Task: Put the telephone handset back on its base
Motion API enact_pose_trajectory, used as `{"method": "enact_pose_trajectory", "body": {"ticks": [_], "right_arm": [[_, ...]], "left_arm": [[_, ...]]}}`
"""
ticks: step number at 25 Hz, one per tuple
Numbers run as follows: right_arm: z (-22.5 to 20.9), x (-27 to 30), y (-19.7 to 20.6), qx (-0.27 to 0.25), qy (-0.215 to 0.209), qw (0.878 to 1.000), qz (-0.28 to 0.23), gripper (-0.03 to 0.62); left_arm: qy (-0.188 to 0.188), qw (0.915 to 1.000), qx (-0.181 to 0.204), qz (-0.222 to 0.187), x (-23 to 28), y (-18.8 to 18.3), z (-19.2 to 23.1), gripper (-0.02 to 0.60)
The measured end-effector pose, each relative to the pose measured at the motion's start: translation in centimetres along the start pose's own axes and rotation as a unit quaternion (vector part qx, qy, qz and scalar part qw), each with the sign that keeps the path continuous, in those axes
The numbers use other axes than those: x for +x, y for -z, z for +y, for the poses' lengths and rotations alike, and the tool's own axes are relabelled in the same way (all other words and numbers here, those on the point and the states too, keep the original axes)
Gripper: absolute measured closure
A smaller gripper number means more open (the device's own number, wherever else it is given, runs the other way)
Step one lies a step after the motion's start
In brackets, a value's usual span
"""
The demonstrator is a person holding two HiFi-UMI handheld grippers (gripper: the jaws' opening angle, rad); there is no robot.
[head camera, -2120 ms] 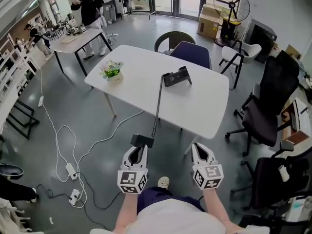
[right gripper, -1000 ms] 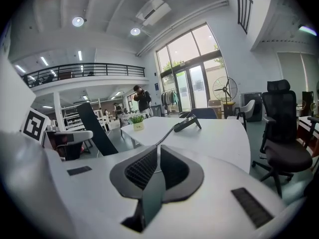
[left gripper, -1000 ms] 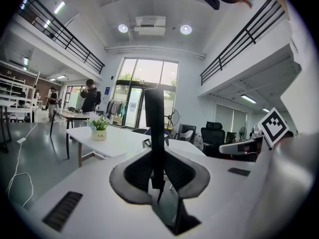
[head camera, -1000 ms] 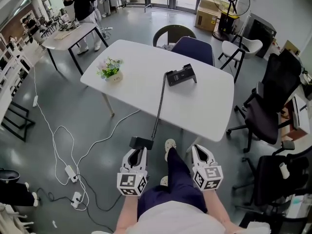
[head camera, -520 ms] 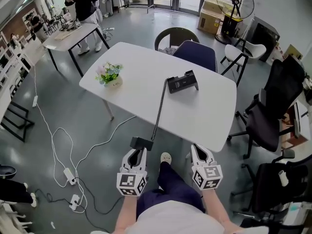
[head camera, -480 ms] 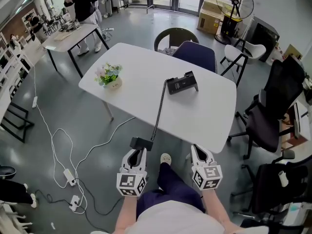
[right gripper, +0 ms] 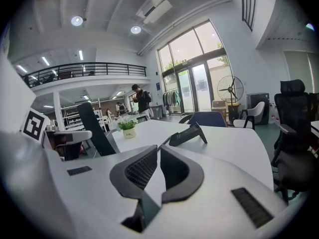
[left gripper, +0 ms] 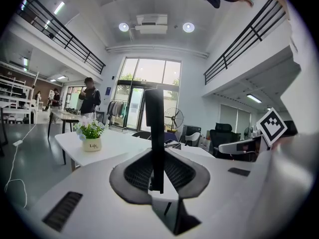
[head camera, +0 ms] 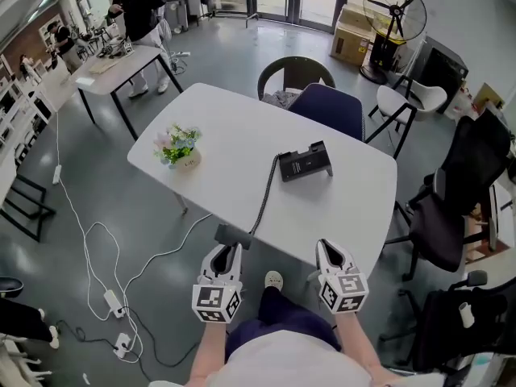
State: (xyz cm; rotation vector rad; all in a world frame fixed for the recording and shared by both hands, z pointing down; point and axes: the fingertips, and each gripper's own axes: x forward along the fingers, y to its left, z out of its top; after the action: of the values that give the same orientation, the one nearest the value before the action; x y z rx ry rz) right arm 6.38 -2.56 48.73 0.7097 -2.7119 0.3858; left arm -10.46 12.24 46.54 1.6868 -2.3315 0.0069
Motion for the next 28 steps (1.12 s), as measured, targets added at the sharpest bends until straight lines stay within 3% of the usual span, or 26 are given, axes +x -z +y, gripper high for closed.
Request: {"method": "enact_pose_trajectory", "body": {"ticks": [10, 17, 28], "right_arm": [[-1.5, 6.0, -3.2, -0.003, -0.020, 1.000, -0.008, 0.551], [-3.5, 9.0, -4.4, 0.015, -0.013, 1.000, -0.016, 0.551], [-5.4, 12.2, -3.8, 0.032, -0.002, 0.999, -0.015, 0.551]], "left_arm": [[-0.015, 0.9998, -0.010, 0.002, 5.4, -2.0, 2.5, 0.504], [-0.003, 1.0000, 0.003, 0.002, 9.4, -3.5, 3.2, 0.505], [0.014, 0.9996, 0.017, 0.017, 13.1, -2.8, 3.8, 0.505]]}}
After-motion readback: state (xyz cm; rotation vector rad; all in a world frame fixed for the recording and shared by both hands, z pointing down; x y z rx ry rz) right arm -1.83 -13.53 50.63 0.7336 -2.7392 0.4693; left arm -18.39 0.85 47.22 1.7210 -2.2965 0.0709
